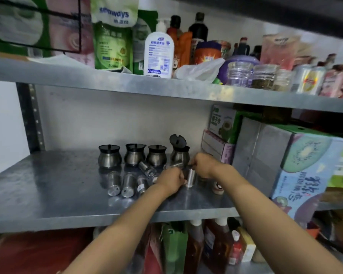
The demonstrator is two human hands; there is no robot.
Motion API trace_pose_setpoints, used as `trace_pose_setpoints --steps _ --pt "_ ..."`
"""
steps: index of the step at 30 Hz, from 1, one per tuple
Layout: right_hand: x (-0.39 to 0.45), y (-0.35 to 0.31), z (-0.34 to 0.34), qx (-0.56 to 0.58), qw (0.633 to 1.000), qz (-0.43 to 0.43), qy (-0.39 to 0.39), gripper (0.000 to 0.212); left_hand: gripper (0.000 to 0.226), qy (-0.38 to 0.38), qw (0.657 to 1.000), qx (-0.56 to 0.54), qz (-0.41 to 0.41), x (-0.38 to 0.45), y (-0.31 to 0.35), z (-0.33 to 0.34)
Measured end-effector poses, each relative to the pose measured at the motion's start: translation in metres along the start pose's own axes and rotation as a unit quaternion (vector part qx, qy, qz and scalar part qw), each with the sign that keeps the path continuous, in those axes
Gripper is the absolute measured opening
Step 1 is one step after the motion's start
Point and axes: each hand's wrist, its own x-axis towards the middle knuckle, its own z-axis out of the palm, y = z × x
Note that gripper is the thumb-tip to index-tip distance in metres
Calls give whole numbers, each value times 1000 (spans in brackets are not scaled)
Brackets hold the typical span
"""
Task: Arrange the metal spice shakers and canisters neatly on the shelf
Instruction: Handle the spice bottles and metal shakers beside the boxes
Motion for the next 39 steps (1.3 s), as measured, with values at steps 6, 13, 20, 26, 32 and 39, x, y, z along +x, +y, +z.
trace_pose_setpoints --steps 6,13,20,26,32,39 --pt "-1 2 -7 46 998 7 -40 20 17 0 1000 -21 0 8 1 -6" --pt "3 -2 -13 47 998 30 -31 24 26 46 994 -94 -38 12 10 -2" --pt "4 0 -11 -19 999 36 17 37 33 52 985 -133 -100 8 21 17" --pt "1 0 -23 -4 999 42 -18 21 21 55 990 -94 -89 12 21 20" --pt "-2 7 -21 25 999 29 -28 13 18 40 991 -113 -62 17 17 19" --pt "7 12 -16 4 999 29 13 25 34 44 976 -190 -97 18 26 26"
